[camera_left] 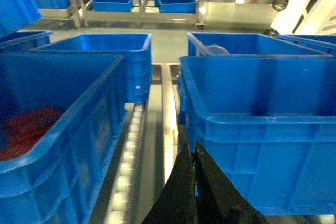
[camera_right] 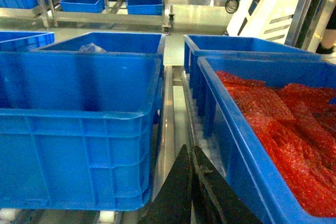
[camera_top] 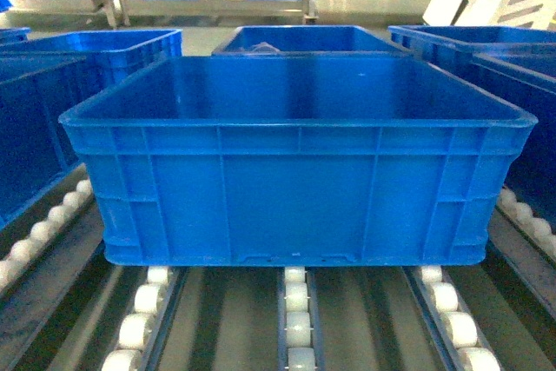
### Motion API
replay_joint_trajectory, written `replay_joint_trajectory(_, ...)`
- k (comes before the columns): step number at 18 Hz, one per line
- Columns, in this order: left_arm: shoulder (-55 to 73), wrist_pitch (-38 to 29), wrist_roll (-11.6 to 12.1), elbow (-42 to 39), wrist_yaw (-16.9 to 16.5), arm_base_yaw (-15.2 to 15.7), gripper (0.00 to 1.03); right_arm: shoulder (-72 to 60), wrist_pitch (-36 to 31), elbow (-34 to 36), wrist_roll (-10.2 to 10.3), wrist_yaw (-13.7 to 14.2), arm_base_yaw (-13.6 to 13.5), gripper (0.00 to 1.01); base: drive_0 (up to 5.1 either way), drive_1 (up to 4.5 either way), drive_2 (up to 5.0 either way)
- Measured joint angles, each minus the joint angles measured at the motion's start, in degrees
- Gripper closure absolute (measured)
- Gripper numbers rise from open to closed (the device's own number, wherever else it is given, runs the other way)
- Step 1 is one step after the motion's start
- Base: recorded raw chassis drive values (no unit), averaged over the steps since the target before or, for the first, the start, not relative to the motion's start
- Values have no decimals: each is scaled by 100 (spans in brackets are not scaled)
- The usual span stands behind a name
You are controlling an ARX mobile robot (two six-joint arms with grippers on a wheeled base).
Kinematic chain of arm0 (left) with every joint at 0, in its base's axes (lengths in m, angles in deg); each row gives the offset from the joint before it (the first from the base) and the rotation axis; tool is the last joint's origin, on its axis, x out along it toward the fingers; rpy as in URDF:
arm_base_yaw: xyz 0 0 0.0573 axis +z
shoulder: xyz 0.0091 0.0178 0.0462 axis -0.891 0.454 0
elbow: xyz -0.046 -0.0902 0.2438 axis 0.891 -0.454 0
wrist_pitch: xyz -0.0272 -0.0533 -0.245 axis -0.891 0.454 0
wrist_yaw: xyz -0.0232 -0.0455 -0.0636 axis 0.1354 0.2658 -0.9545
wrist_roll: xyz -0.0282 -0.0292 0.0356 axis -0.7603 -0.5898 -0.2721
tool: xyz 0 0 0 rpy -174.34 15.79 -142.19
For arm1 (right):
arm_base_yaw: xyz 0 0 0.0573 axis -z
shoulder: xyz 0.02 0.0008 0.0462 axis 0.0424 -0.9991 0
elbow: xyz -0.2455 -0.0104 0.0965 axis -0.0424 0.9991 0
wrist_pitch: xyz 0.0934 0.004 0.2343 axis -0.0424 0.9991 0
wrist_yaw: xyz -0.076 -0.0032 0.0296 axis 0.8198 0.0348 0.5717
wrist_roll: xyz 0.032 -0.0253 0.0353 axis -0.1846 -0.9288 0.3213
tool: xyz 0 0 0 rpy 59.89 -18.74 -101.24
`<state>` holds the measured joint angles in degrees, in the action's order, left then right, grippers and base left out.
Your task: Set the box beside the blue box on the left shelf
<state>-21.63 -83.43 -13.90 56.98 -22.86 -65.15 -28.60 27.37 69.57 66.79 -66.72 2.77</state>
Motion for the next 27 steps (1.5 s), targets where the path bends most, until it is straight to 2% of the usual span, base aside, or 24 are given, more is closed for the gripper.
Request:
replay_joint_trajectory(1,-238,129,4,-109,-79,210,101,245,144,98,0,-22,-17,100,0,0,0)
replay_joint_trajectory(3,-708,426,11,-286,-136,203,101,767,492,275,0,-22,-33,100,0,0,0)
replay_joint_trajectory(4,-922,577,11,-348,-133,203,101,787,131,459,0,-22,-33,100,0,0,0)
replay_joint_trajectory(5,-1152,743,13,-409,-131,203,101,940,437,555,0,-26,-33,100,0,0,0)
replay_joint_trajectory(6,-1248,579,13,-533,-129,210,101,1248,708,562,0,-24,-33,100,0,0,0)
replay_joint_trajectory(12,-2496,1773,13,-605,-131,210,101,2763,2076,564,0,-24,-33,100,0,0,0)
replay_joint_trajectory(16,-3130,2374,13,-605,-131,210,101,3429,2726,564,0,-24,-33,100,0,0,0)
replay_joint_trajectory(20,-3554,2800,13,-605,-131,210,101,3895,3187,564,0,-24,-33,100,0,0,0)
replay_joint_trajectory(23,-3630,2887,13,-605,-131,210,101,3971,3263,564,0,-24,-33,100,0,0,0)
replay_joint_trajectory(25,-3943,3342,13,-601,-127,210,101,4019,3316,564,0,-24,-33,100,0,0,0)
replay_joint_trajectory(26,-4277,3856,15,-603,-142,210,101,4172,3554,562,2,-20,-33,100,0,0,0)
replay_joint_trajectory(27,-4540,3746,15,-595,-129,210,101,4848,4352,562,0,-35,-33,100,0,0,0)
